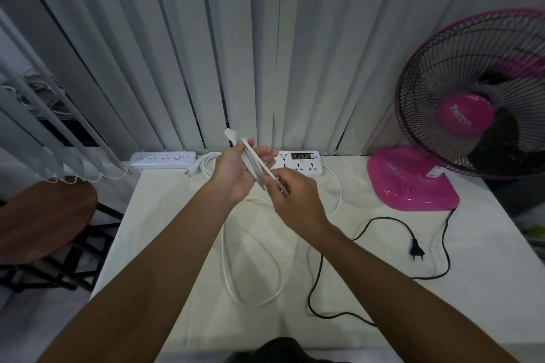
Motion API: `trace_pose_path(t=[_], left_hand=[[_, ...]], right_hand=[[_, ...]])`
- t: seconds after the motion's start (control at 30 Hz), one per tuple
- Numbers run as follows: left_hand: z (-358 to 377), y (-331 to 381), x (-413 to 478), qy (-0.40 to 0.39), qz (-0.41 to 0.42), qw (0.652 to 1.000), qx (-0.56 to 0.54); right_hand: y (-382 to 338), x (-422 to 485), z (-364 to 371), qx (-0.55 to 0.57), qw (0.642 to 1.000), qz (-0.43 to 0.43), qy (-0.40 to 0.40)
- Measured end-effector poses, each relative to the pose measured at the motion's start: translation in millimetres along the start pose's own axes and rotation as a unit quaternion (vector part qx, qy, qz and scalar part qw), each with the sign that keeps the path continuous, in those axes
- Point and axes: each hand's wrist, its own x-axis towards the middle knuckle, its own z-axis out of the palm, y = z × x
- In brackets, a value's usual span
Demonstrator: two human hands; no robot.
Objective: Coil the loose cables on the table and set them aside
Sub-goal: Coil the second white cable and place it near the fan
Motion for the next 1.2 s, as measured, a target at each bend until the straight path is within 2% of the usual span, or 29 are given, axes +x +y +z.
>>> trace_pose_path(t=[0.13, 0.3, 0.47, 0.53, 0.63, 0.73, 0.9, 1.0, 1.1, 1.2], left_hand=[[-0.3, 9.2, -0.3, -0.005, 0.022, 0.999, -0.036], [7.0, 9.4, -6.0, -0.062, -0.012, 0.994, -0.094], [23.2, 16.3, -12.6, -0.128, -0.029, 0.988, -0.081], [27.3, 23.7, -14.9, -0.154, -0.034, 0.985, -0.069], [29.1, 36.7, -17.8, -0.188, -0.042, 0.981, -0.023], [25.7, 45.2, -19.6, -0.225, -0.065, 0.971, 0.049], [16.3, 42.1, -17.5, -0.218, -0.107, 0.941, 0.234], [8.6, 30.9, -15.7, -0.190, -0.124, 0.922, 0.313], [2.7, 14.4, -9.5, -0.136, -0.105, 0.919, 0.355], [-0.5, -0.7, -6.7, -0.061, -0.083, 0.934, 0.343]], right_hand=[[33.2, -27.7, 10.5, -0.015, 0.996, 0.068, -0.052], [77.6, -44.5, 23.7, -0.061, 0.975, 0.159, -0.143], [103.7, -52.0, 23.3, -0.013, 0.919, 0.290, -0.266], [110.9, -56.6, 21.0, 0.030, 0.891, 0.350, -0.286], [122.6, -68.1, 13.6, 0.097, 0.864, 0.425, -0.253], [133.5, -72.2, 5.3, 0.126, 0.853, 0.471, -0.184], [130.0, -42.5, -7.9, 0.168, 0.820, 0.546, 0.041], [115.1, -6.1, -18.5, 0.210, 0.810, 0.531, 0.135], [88.1, 29.5, -25.6, 0.273, 0.837, 0.447, 0.156], [53.9, 50.5, -27.7, 0.248, 0.903, 0.335, 0.102]])
